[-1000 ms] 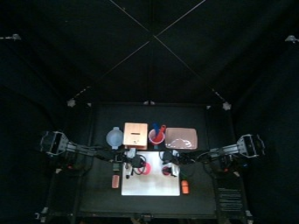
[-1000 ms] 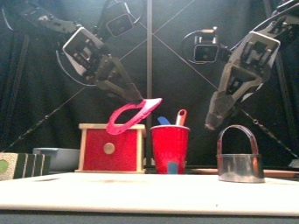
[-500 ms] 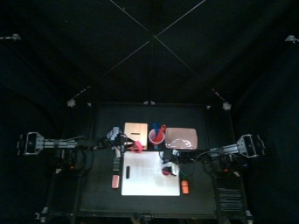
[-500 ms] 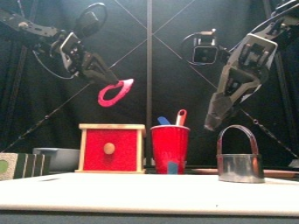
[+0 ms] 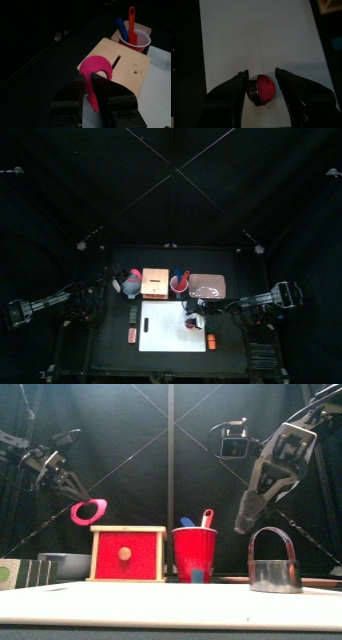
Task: Get the cutter from the drawer then cut the dough then place the extra dough in the bowl
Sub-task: Place the extra dough in the bowl
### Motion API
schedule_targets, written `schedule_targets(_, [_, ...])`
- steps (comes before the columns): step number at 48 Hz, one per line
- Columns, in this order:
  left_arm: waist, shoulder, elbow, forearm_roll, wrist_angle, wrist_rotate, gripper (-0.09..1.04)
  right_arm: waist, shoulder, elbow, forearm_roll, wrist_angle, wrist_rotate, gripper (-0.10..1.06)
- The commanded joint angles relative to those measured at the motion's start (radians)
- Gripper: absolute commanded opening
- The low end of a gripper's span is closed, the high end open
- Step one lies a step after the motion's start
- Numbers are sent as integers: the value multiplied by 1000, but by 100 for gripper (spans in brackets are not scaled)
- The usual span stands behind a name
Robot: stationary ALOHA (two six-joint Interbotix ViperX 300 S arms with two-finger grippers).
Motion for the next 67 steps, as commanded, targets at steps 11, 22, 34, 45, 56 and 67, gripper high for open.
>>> schedule_targets(11, [15,12,37,-28,106,0,58,-2,-20,-6,2,-3,-2,83])
schedule_targets(22, [5,91,25,-32,104,0,62,-2,-20,-15,-12,-3,-3,83])
schedule_targets(34, [-12,141,17,-54,8,-2,81,-3,-20,-17,-14,-3,-3,83])
schedule_targets(45, [-38,138,15,-94,-75,-2,97,-5,-20,-18,-15,3,-3,83])
schedule_targets(56, [-189,138,9,-121,-307,-3,97,-12,-20,-34,-15,-14,-5,83])
schedule_targets(67, [-422,138,11,-29,-581,6,97,-49,-18,-74,-31,-51,-5,83])
